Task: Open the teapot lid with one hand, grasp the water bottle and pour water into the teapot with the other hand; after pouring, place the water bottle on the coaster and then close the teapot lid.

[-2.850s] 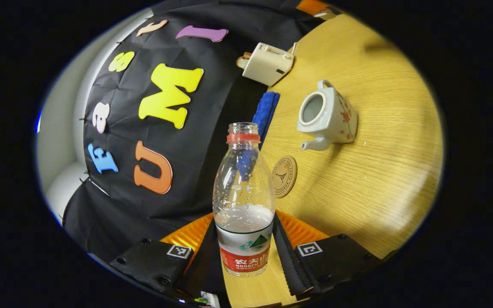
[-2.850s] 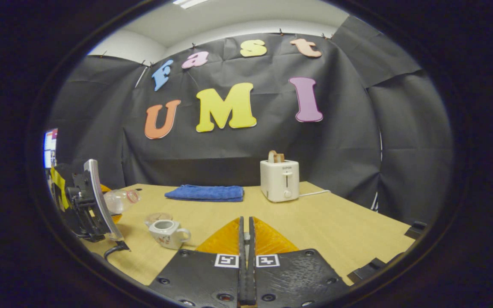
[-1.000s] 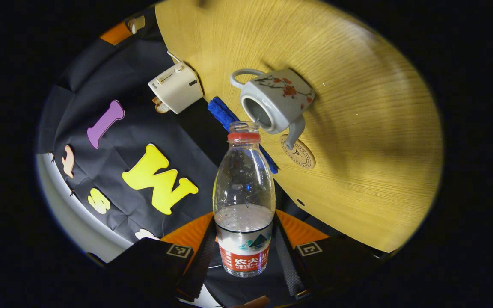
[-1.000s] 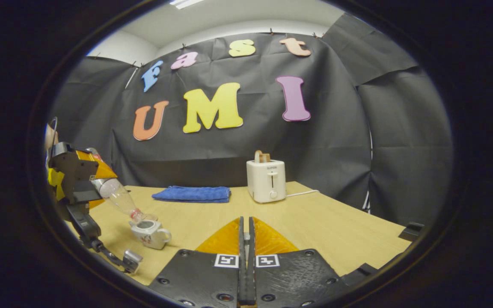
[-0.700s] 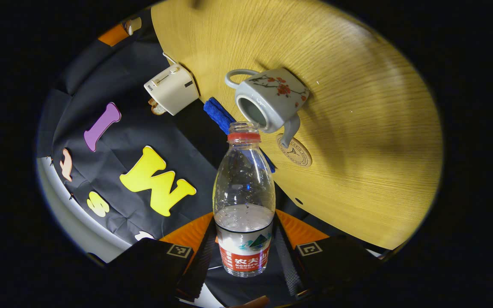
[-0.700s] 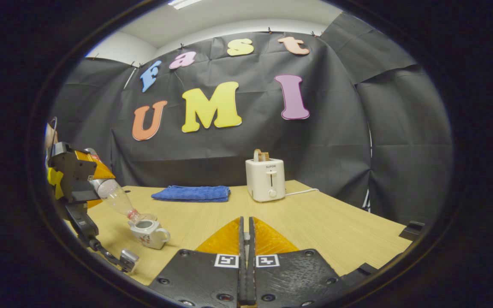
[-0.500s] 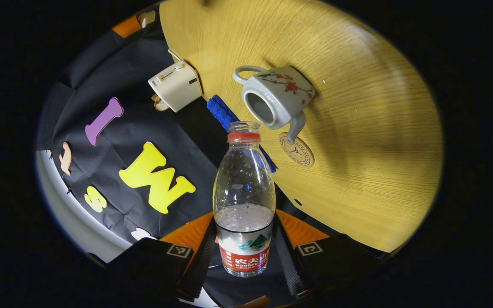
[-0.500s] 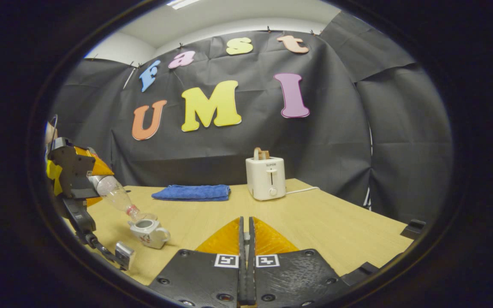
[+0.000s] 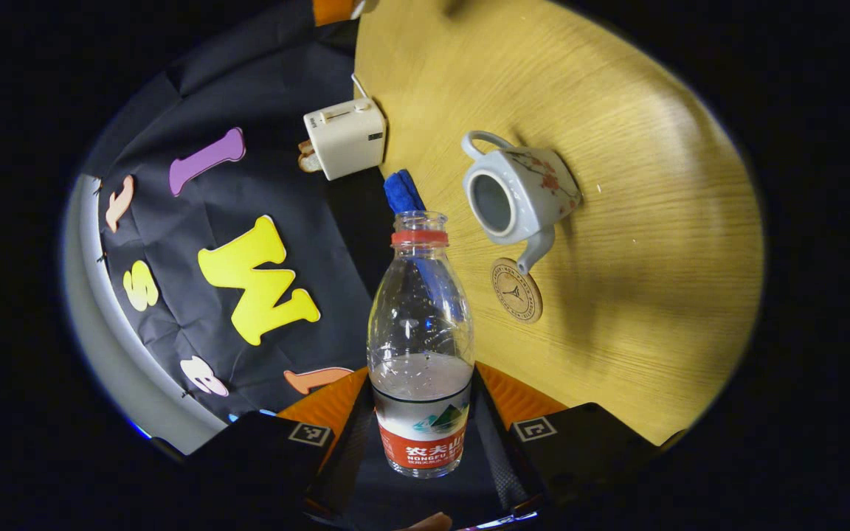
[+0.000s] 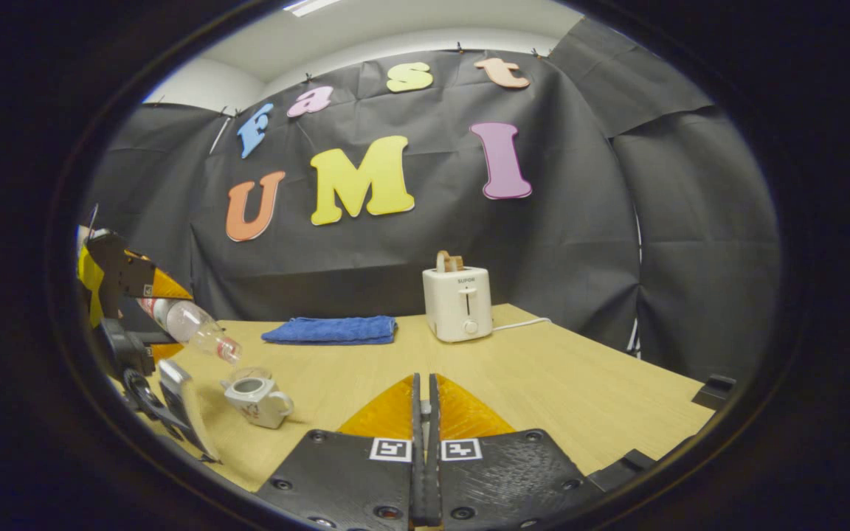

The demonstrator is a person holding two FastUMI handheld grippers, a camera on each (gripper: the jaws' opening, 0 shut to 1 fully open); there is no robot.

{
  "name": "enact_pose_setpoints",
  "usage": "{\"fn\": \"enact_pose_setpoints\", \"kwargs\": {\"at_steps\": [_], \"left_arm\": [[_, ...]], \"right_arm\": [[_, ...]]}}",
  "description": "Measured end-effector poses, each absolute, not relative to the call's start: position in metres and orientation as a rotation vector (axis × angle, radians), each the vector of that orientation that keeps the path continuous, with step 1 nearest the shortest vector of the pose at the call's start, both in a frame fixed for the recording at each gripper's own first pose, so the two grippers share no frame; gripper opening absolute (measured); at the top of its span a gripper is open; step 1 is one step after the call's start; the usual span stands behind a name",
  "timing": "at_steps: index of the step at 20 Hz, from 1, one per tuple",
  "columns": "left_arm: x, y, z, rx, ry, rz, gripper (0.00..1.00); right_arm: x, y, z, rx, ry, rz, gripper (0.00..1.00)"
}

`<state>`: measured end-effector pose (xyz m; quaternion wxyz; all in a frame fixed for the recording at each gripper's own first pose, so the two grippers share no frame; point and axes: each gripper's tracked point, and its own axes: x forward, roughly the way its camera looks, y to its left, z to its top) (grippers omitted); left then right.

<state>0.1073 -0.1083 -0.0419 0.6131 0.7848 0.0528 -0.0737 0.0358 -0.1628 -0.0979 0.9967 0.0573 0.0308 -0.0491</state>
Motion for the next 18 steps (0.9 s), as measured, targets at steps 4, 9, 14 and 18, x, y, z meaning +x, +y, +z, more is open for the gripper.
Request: {"fn": "enact_pose_setpoints", "kwargs": {"at_steps": [4,9,14,18], "left_arm": [[0.121,-0.108,-0.023,1.562,0.022,-0.132,0.74],[0.138,-0.098,-0.027,1.158,-0.018,-0.108,0.74],[0.163,-0.077,-0.047,0.673,0.003,-0.055,0.74],[0.168,-0.071,-0.067,0.285,-0.028,-0.056,0.75]], "right_arm": [[0.037,-0.159,-0.103,0.128,0.078,-0.089,0.00],[0.039,-0.152,-0.109,0.123,0.098,-0.078,0.00],[0.037,-0.147,-0.109,0.108,0.098,-0.076,0.00],[0.037,-0.145,-0.111,0.102,0.103,-0.070,0.00]]}}
